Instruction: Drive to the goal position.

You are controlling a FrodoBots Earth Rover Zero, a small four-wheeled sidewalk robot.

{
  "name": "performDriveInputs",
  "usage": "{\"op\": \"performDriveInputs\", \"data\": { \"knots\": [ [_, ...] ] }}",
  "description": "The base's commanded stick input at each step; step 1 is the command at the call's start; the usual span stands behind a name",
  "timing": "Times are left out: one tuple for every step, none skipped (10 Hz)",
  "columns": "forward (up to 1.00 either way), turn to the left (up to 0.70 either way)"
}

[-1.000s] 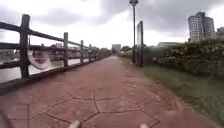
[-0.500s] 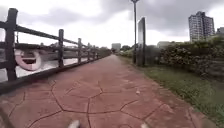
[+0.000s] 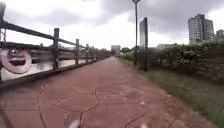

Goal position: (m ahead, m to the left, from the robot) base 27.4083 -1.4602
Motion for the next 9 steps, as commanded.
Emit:
{"op": "performDriveInputs", "data": {
  "knots": [
    [0.7,0.0],
    [0.7,0.0],
    [0.7,0.0],
    [0.7,0.0],
    [0.7,0.0],
    [0.7,0.0],
    [0.7,0.0],
    [0.7,0.0],
    [0.7,0.0]
  ]
}}
